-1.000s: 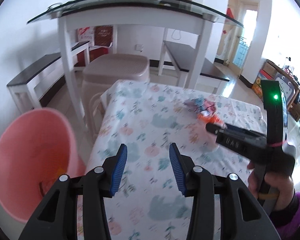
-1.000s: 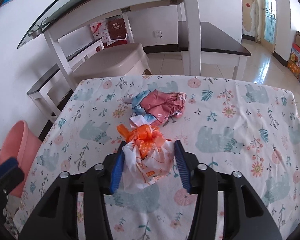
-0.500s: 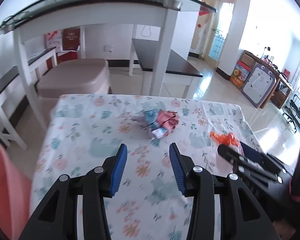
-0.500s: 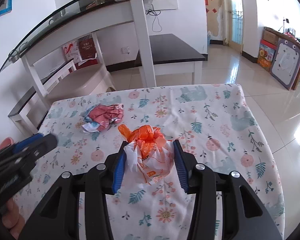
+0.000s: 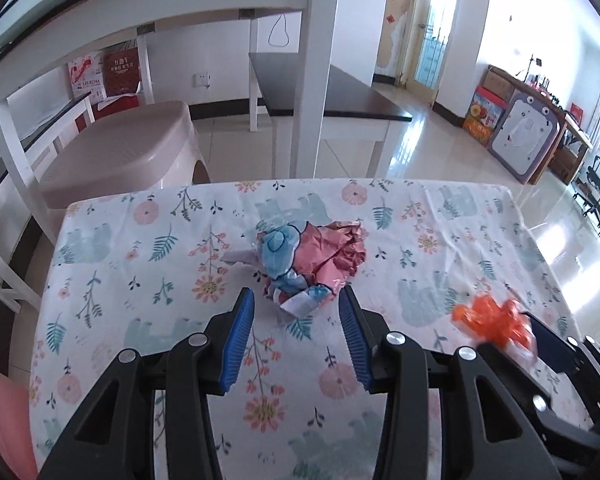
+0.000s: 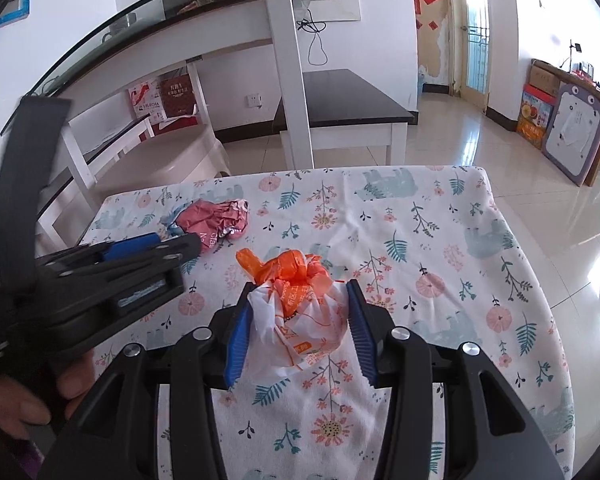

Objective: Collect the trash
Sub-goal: 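Grasp the blue-pink cloth with the left tool while the right tool grasps the white-orange bag, then carry the cloth and the white-orange bag over the pink basin with both tools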

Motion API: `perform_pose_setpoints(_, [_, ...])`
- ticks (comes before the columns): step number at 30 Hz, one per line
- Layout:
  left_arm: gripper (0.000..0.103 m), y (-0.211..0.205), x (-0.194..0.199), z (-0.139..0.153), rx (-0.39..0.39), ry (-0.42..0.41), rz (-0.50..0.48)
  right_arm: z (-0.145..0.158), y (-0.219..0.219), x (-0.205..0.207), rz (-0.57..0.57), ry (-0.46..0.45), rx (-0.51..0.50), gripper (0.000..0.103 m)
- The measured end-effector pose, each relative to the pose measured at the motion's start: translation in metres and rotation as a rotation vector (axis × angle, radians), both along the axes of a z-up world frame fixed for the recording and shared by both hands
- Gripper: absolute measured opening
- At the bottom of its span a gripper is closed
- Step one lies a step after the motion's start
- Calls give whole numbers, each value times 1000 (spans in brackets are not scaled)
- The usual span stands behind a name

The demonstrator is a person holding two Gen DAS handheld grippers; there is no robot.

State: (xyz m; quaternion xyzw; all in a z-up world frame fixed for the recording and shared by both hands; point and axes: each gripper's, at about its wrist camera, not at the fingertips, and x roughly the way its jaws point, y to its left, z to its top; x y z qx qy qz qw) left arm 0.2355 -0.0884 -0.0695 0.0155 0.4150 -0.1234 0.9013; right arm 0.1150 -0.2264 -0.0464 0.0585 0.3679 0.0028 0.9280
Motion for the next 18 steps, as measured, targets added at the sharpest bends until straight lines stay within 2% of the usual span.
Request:
perform_pose_setpoints(5, [41, -2, 9, -9, -7, 10, 5, -2, 1, 1, 2, 10, 1, 45])
perform_pose_setpoints(8, [33, -2, 9, -8, -9, 1, 4, -3, 1, 2, 3, 18, 2, 45])
perform_pose_setpoints(9, [22, -2, 8, -8, -14, -5, 6, -4, 1, 2, 2, 20, 4, 45])
perform_pose_setpoints(18, [18, 18, -26, 1, -33, -14, 42, -5, -1, 3, 6, 25, 18, 45])
